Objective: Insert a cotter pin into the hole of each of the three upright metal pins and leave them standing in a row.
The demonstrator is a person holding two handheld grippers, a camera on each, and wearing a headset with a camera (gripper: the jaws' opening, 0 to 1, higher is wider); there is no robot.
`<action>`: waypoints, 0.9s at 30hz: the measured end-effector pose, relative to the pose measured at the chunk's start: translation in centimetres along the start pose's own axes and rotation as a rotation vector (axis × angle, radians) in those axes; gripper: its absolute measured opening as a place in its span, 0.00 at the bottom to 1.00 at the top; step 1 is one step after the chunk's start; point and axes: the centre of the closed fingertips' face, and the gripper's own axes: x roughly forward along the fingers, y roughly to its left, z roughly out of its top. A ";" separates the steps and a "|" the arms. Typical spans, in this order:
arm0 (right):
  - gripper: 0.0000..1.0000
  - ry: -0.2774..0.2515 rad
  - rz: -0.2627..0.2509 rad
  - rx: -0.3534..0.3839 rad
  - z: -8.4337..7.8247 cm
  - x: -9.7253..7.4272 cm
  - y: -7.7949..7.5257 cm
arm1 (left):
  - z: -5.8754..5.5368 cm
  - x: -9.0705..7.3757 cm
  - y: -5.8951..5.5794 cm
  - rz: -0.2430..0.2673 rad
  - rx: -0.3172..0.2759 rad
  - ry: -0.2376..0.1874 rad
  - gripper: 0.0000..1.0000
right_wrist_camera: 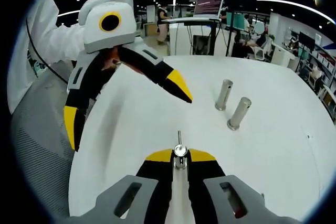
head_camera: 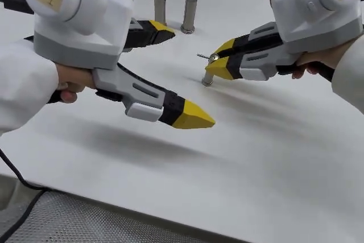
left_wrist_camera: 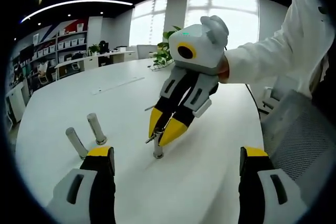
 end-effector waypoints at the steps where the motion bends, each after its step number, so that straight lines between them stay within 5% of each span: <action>1: 0.04 -0.001 0.000 0.001 0.0 0.0 0.0 | 0.0 0.0 0.0 -0.001 -0.001 0.000 0.99; 13: 0.05 -0.027 -0.007 -0.027 0.7 -0.1 0.0 | -0.1 0.1 0.1 -0.010 -0.001 -0.004 0.99; 19: 0.15 -0.037 -0.013 -0.018 0.8 -0.3 -0.1 | -0.3 -0.1 0.0 -0.004 -0.003 0.002 0.99; 27: 0.26 -0.105 -0.069 0.021 1.7 -2.6 0.0 | 0.6 -0.3 -0.6 0.007 -0.013 -0.009 0.99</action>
